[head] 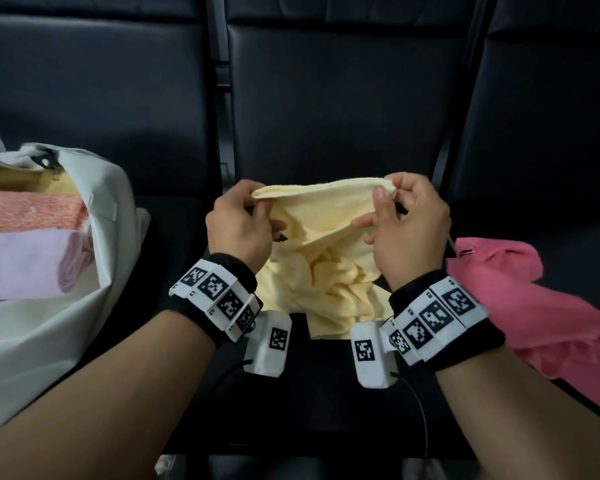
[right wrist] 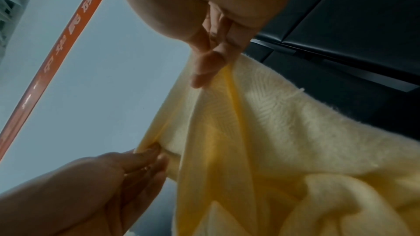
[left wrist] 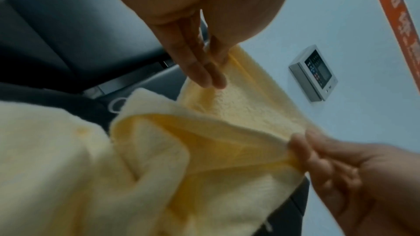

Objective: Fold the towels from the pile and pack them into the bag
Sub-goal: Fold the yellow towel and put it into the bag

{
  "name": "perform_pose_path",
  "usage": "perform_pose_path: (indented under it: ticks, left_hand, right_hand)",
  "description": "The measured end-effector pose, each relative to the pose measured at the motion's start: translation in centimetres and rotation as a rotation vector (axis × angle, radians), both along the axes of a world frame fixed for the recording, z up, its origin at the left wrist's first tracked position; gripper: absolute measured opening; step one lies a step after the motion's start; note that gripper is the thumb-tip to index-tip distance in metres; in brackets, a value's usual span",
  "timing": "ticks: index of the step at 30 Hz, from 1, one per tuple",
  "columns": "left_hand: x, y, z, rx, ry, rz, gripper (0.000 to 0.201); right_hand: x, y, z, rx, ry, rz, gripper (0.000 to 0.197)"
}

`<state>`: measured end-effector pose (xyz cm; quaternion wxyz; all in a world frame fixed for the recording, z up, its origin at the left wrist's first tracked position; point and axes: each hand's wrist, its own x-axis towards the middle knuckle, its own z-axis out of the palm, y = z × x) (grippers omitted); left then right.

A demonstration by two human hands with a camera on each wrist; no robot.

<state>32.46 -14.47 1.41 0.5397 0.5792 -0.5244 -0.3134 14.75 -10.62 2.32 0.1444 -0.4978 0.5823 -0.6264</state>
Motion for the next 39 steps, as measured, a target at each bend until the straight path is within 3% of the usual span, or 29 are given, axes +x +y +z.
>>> perform_pose_path:
  ticks: [2,4,12,24,39]
  left_hand:
    - [-0.5,0.4,1.0,-0.021,0.168,-0.040,0.014]
    - [-0.6,0.7,1.9,-0.061,0.224,-0.067,0.014]
    - [0.2,3.3,7.9,-0.200,0.207,-0.149,0.017]
    - [0.5,11.6,21.7,-0.515,0.202,-0.180,0.018]
    - [1.5,21.2,34.5,-0.774,0.261,-0.196,0.016]
  right_hand:
    - [-0.2,0.3,0.5,0.000,-0.036,0.004,0.006]
    - [-0.7,0.6,1.1,-0.001,-0.029,-0.014,0.006]
    - [-1.4,3.4,7.4,-0.014,0.016,-0.048,0.004]
    - [-0.5,10.8,20.8,-0.248,-0.061,0.000,0.006]
    - [0.8,20.3,34.1,-0.547,0.004,-0.033,0.003]
